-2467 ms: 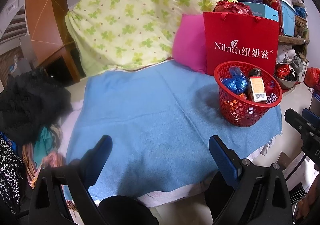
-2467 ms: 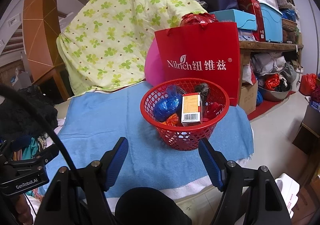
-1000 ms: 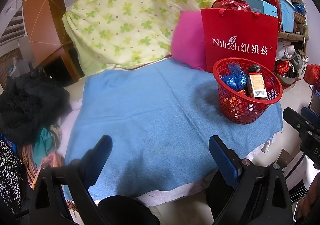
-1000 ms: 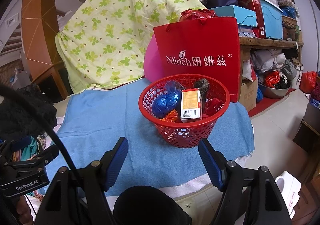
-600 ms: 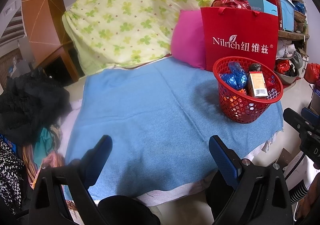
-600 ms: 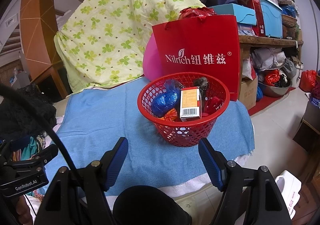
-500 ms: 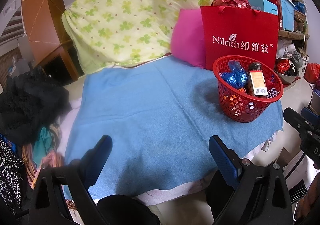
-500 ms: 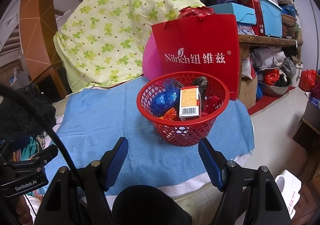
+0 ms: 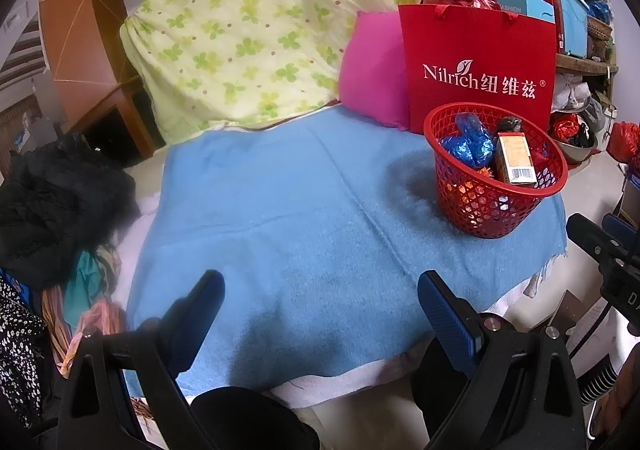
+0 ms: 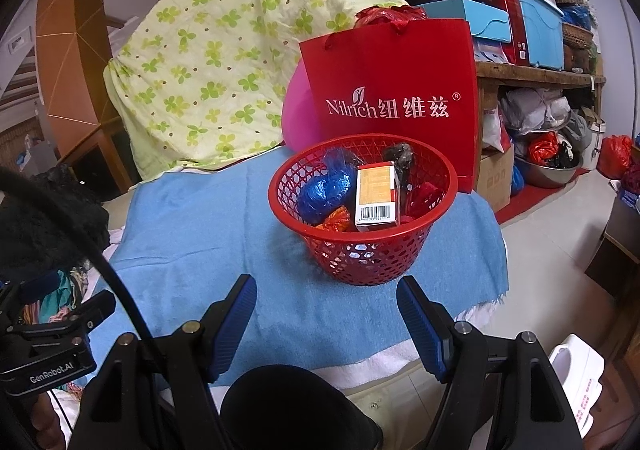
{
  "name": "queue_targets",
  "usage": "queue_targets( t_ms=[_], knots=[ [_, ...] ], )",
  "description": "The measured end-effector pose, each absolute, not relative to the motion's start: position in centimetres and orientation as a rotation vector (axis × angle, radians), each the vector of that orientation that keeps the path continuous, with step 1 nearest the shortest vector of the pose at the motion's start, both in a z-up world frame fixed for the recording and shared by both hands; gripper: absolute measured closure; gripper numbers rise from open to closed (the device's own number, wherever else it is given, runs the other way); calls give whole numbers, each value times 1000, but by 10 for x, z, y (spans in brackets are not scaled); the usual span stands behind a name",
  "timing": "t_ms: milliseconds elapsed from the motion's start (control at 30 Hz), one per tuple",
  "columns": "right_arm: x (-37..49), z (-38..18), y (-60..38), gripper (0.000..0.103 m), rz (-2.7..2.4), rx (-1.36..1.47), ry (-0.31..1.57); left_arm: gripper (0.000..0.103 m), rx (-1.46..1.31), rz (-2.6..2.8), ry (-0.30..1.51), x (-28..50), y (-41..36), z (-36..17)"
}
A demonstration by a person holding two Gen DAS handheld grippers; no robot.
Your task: Collect trash
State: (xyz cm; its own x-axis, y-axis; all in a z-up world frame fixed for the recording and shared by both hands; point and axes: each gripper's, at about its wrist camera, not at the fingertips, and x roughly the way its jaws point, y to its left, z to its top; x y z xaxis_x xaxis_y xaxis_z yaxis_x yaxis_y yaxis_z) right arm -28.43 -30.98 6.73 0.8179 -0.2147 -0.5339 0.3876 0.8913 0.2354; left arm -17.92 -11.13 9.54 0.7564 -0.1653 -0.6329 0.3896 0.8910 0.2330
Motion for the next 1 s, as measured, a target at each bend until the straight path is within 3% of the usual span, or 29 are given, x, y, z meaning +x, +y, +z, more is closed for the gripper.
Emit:
queue_targets(
  t_ms=[1000],
  knots=[
    [-282,60,-310,27,-312,341,545,6,372,-313,660,-180,-116,88]
  ],
)
